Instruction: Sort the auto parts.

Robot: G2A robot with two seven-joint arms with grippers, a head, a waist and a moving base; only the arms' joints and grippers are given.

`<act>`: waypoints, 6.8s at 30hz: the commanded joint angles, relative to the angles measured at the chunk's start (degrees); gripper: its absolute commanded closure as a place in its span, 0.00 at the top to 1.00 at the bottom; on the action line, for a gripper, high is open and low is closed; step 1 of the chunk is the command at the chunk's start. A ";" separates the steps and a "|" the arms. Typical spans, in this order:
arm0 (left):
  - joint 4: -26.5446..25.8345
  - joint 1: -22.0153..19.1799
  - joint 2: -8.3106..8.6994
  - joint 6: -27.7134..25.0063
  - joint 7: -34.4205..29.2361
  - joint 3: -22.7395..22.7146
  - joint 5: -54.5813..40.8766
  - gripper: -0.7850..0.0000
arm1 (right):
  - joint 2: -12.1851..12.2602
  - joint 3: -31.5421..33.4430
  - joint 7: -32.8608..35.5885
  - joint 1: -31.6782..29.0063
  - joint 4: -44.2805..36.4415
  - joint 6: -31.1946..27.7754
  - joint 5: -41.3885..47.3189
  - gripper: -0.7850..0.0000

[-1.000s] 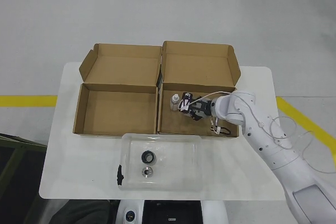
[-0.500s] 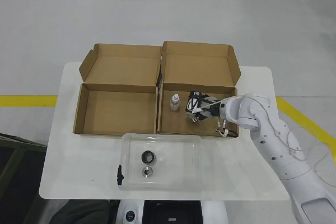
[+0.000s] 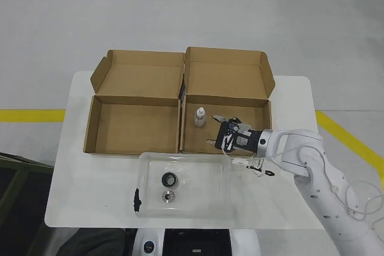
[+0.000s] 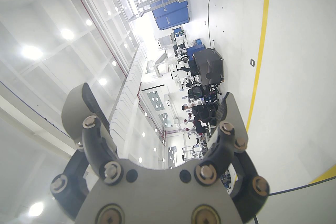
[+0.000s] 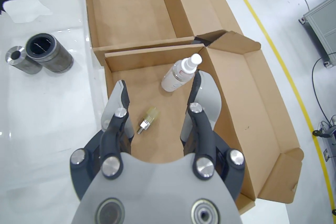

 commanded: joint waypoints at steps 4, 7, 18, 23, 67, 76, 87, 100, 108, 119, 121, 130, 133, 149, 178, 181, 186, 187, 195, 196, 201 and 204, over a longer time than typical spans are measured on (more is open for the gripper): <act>0.00 0.00 0.00 0.00 0.00 0.00 0.00 1.00 | 0.11 -2.28 -1.39 -3.27 -5.92 -1.30 -1.36 0.65; 0.00 0.00 0.00 0.00 0.00 0.00 0.00 1.00 | 0.07 -4.13 -1.42 -4.30 -8.27 -2.03 -2.30 0.69; 0.00 0.00 0.00 0.00 0.00 0.00 0.00 1.00 | -1.04 -12.29 -3.04 -3.61 -7.68 -1.22 -5.08 0.66; 0.00 0.00 0.00 0.00 0.00 0.00 0.00 1.00 | -2.06 -16.69 -3.74 -1.39 -5.33 -0.60 -6.38 0.65; 0.00 0.00 0.00 0.00 0.00 0.00 0.00 1.00 | -7.58 -27.78 -2.07 6.42 10.17 4.91 -10.52 0.62; 0.00 0.00 0.00 0.00 0.00 0.00 0.00 1.00 | -8.45 -28.82 -2.11 6.99 12.77 4.86 -10.63 0.60; 0.00 0.00 0.00 0.00 0.00 0.00 0.00 1.00 | -9.61 -29.76 -2.35 8.26 14.96 4.28 -9.83 0.63; 0.00 0.00 0.00 0.00 0.00 0.00 0.00 1.00 | -10.35 -29.52 -4.30 8.97 15.94 2.44 -8.83 0.00; 0.00 0.00 0.00 0.00 0.00 0.00 0.00 1.00 | -9.74 -26.92 -5.34 8.11 13.40 0.71 -8.39 0.00; 0.00 0.00 0.00 0.00 0.00 0.00 0.00 1.00 | -8.26 -22.33 -7.04 5.83 6.06 -2.10 -9.50 0.00; 0.00 0.00 0.00 0.00 0.00 0.00 0.00 1.00 | -8.01 -21.48 -7.17 5.46 4.90 -2.40 -9.73 0.00; 0.00 0.00 0.00 0.00 0.00 0.00 0.00 1.00 | -7.68 -18.96 -8.05 6.26 0.79 -2.77 -10.37 0.00; 0.00 0.00 0.00 0.00 0.00 0.00 0.00 1.00 | -7.73 -18.49 -8.46 6.76 0.47 -2.44 -10.35 0.00; 0.00 0.00 0.00 0.00 0.00 0.00 0.00 1.00 | -8.51 -17.41 -11.90 9.77 1.53 0.77 -9.75 0.00; 0.00 0.00 0.00 0.00 0.00 0.00 0.00 1.00 | -13.74 -24.29 -12.51 23.63 20.83 6.06 -6.17 0.00; 0.00 0.00 0.00 0.00 0.00 0.00 0.00 1.00 | -14.72 -25.72 -12.52 25.44 23.93 6.25 -5.48 0.00; 0.00 0.00 0.00 0.00 0.00 0.00 0.00 1.00 | -16.51 -27.92 -12.71 28.32 29.09 7.10 -4.24 0.00; 0.00 0.00 0.00 0.00 0.00 0.00 0.00 1.00 | -16.86 -28.30 -12.82 28.82 30.00 7.28 -3.94 0.00; 0.00 0.00 0.00 0.00 0.00 0.00 0.00 1.00 | -19.47 -30.94 -12.63 32.09 36.78 8.14 -2.76 0.00; 0.00 0.00 0.00 0.00 0.00 0.00 0.00 1.00 | -19.80 -31.25 -12.60 32.33 37.57 8.20 -2.47 0.00; 0.00 0.00 0.00 0.00 0.00 0.00 0.00 1.00 | -21.43 -32.92 -12.32 34.05 41.81 8.08 -2.44 0.00; 0.00 0.00 0.00 0.00 0.00 0.00 0.00 1.00 | -22.42 -33.87 -11.76 34.88 44.06 8.31 -2.51 0.00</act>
